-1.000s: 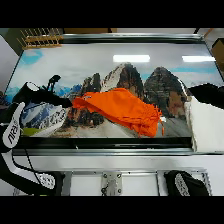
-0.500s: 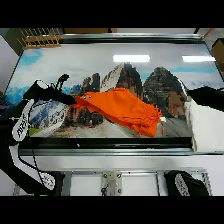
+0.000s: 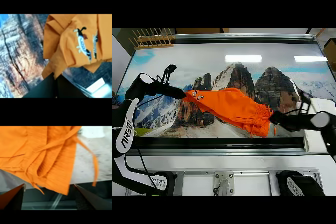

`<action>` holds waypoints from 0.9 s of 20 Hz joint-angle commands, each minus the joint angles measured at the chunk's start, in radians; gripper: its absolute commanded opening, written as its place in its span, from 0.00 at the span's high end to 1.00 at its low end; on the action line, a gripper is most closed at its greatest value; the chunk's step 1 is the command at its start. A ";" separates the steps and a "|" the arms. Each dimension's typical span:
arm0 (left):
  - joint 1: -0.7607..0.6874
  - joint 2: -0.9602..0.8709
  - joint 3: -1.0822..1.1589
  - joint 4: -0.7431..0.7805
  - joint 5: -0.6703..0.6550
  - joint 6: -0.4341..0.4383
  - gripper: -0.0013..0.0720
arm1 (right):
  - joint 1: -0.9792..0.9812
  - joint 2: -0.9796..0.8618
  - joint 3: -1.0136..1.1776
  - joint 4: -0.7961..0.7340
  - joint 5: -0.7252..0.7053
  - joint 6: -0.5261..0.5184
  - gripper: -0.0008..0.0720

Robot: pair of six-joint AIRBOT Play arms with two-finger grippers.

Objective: Fold the clothes and pants, and hang the long-sleeved shirts on hangers.

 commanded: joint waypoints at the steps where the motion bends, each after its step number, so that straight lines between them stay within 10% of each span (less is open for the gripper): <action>1: -0.014 0.022 0.001 0.000 -0.006 -0.008 0.98 | 0.108 -0.151 -0.077 0.146 -0.208 0.063 0.12; 6: -0.009 0.022 0.001 0.000 -0.014 -0.042 0.98 | 0.118 -0.296 -0.077 0.306 -0.328 0.063 0.12; 12: -0.009 0.022 0.001 0.000 -0.026 -0.043 0.97 | 0.119 -0.299 -0.077 0.375 -0.443 0.062 0.36; 14: -0.009 0.028 0.002 0.004 -0.032 -0.051 0.98 | 0.118 -0.284 -0.073 0.374 -0.423 0.014 0.87; 18: -0.009 0.157 0.003 0.138 0.037 -0.093 0.98 | 0.053 -0.182 0.065 0.274 -0.254 -0.107 0.98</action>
